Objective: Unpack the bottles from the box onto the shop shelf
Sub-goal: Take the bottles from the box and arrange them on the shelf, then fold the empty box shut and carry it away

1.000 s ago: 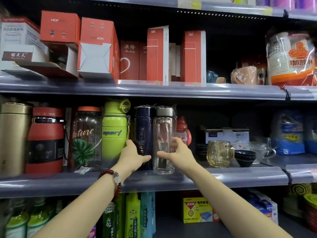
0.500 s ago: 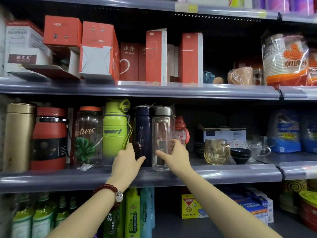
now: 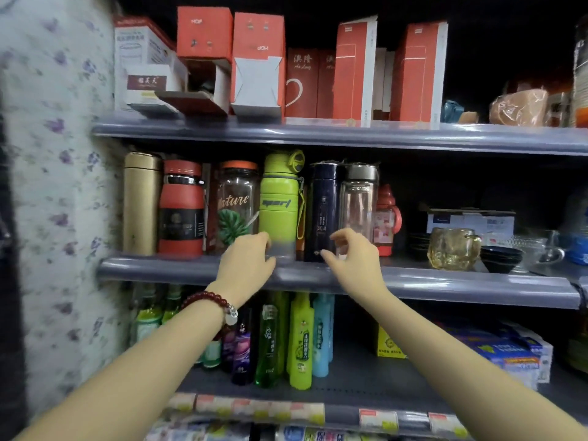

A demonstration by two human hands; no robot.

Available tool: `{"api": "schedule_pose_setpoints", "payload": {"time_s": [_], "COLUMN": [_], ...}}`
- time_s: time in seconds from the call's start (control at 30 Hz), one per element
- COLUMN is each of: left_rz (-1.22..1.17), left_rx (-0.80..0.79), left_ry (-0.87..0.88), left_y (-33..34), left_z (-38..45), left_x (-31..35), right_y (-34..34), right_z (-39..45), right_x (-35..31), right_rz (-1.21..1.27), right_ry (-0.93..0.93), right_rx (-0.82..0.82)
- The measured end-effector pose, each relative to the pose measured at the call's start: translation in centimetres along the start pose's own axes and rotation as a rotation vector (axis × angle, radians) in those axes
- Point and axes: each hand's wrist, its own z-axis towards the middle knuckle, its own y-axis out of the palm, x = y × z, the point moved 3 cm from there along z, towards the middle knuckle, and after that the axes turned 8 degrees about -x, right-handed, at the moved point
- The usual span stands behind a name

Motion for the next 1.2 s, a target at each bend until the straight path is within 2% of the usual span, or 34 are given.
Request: {"api": "schedule_pose_setpoints", "payload": {"time_s": [0.23,0.53,0.8,1.0,1.2], "left_rz": [0.111,0.248,0.416,0.446,0.462], "left_rx": [-0.04,-0.083,-0.016,0.036,0.038], "left_ry": [-0.151,-0.515,-0.854,-1.114,-1.362], "left_y": [-5.4,-14.4,-20.5,-21.1,-17.4], "left_z": [-7.3,-19.8,-30.7,-38.0,-46.5], "left_x": [-8.4,-20.2,-26.8,-28.5,-28.7], "right_y": [8.6,21.6,31.9,38.1,42.3], "right_z": [-3.5,-10.0,-15.5,-20.2,-27.4], "right_x": [-8.9,-23.1,-33.2,-36.6,-35.9], "right_rz": [0.047,0.225,0.373,0.429,0.459], "right_ry": [-0.091,-0.254,-0.476,-0.649,-0.714], "right_rx": [-0.282,-0.6,-0.876,-1.047,-1.286]}}
